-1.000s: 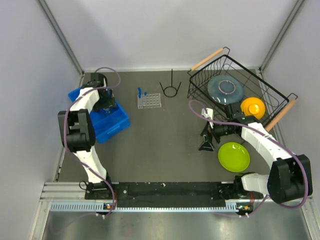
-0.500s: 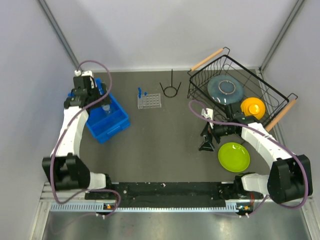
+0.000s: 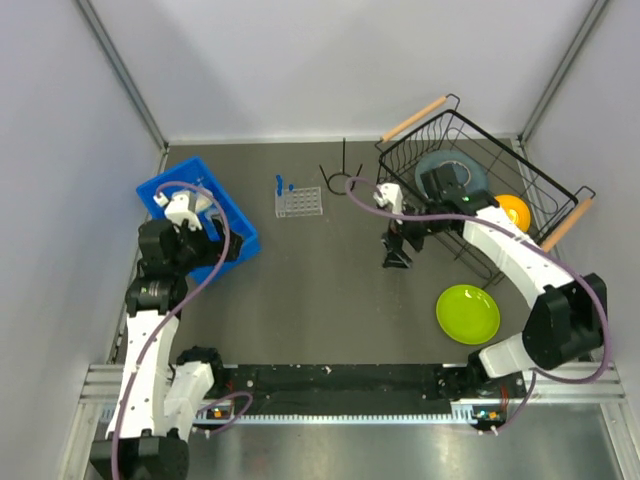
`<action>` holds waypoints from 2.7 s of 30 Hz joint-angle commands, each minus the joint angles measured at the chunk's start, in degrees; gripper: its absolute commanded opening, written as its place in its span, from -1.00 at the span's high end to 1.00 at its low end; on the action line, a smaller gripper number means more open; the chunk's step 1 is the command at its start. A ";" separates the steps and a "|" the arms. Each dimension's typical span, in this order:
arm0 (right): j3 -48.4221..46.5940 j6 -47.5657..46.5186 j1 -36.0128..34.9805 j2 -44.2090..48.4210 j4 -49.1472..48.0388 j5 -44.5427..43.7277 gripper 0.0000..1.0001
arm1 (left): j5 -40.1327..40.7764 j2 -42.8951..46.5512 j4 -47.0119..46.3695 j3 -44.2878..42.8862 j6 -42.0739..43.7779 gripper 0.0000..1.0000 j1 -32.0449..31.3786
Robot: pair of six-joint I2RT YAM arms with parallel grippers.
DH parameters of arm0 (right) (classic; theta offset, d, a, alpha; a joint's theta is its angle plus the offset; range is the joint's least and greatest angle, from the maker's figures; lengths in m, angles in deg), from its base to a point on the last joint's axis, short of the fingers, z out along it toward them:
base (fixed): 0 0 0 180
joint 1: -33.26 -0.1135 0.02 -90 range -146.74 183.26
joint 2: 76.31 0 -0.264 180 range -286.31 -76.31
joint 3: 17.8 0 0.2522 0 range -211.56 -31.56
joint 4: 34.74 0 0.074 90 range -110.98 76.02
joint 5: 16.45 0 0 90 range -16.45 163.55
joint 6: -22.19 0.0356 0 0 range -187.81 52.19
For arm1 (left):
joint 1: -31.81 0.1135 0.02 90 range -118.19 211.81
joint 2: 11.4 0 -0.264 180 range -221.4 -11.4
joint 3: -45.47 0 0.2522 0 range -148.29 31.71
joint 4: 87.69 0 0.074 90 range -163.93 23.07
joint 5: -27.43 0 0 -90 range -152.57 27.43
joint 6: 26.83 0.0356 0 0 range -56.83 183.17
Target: Organize the chemistry lab equipment
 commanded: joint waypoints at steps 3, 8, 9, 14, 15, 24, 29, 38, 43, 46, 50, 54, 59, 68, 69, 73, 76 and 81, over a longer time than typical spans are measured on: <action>-18.30 6.83 -7.63 -10.09 0.50 -15.03 -0.97 | -5.07 4.38 -3.18 4.62 0.77 -0.98 0.17; -29.83 13.49 -10.09 -18.96 -6.25 -22.24 -0.97 | -6.30 5.62 -2.39 6.03 2.10 -0.98 0.17; -30.88 14.73 -10.18 -20.20 -8.19 -23.38 -0.98 | -6.56 5.97 -2.48 6.12 1.92 -0.98 0.26; -36.51 16.07 -10.89 -27.76 -21.89 -28.23 -0.98 | -6.13 6.32 -2.57 6.38 1.75 -0.98 0.26; -37.48 15.98 -10.89 -30.56 -23.22 -28.05 -0.98 | -5.87 6.67 -2.57 6.47 1.75 -0.98 0.17; -51.89 20.28 -11.41 -45.69 -32.19 -30.68 -0.85 | -3.23 7.20 -2.65 6.82 1.84 -0.98 0.17; -55.59 22.12 -11.50 -51.31 -34.57 -29.81 -0.59 | -2.79 6.85 -2.57 6.82 2.01 -0.98 0.26; -59.55 20.72 -13.26 -57.65 -37.73 -32.09 0.09 | -2.35 6.59 -2.48 6.91 1.83 -0.98 0.26; -57.09 21.16 -13.61 -57.66 -40.02 -34.64 0.69 | -2.35 6.67 -2.65 6.91 1.83 -0.98 0.17; -53.14 20.46 -13.87 -54.95 -42.74 -35.25 0.93 | -2.87 6.76 -2.74 6.91 1.48 -0.98 0.17; -50.32 19.32 -14.66 -51.33 -44.16 -35.96 1.00 | -3.40 7.29 -2.92 7.09 1.39 -0.98 0.17; -52.33 17.47 -15.72 -49.40 -42.31 -37.45 1.00 | -3.49 7.82 -3.01 7.09 1.13 -0.98 0.17; -54.19 9.22 -18.09 -46.67 -38.10 -38.24 1.00 | -2.52 9.48 -3.09 7.09 0.17 -0.98 0.17; -56.73 14.56 -20.03 -36.57 -28.52 -32.10 1.00 | -14.35 12.82 -9.32 9.89 0.08 -0.98 0.17; -57.08 15.87 -20.64 -35.69 -25.29 -29.57 1.00 | -16.30 13.44 -10.73 11.55 0.08 -0.98 0.17; -55.07 27.27 -20.82 -28.15 -19.91 -22.26 1.00 | -27.73 16.43 -21.52 14.99 -2.19 -0.97 0.17; -51.03 34.42 -20.82 -22.96 -17.79 -16.46 1.00 | -32.31 15.82 -26.62 15.09 -5.27 -0.96 -0.09; -41.02 45.74 -20.91 -16.88 -17.79 -6.00 1.00 | -34.25 14.85 -34.73 13.60 -11.52 -0.91 -3.51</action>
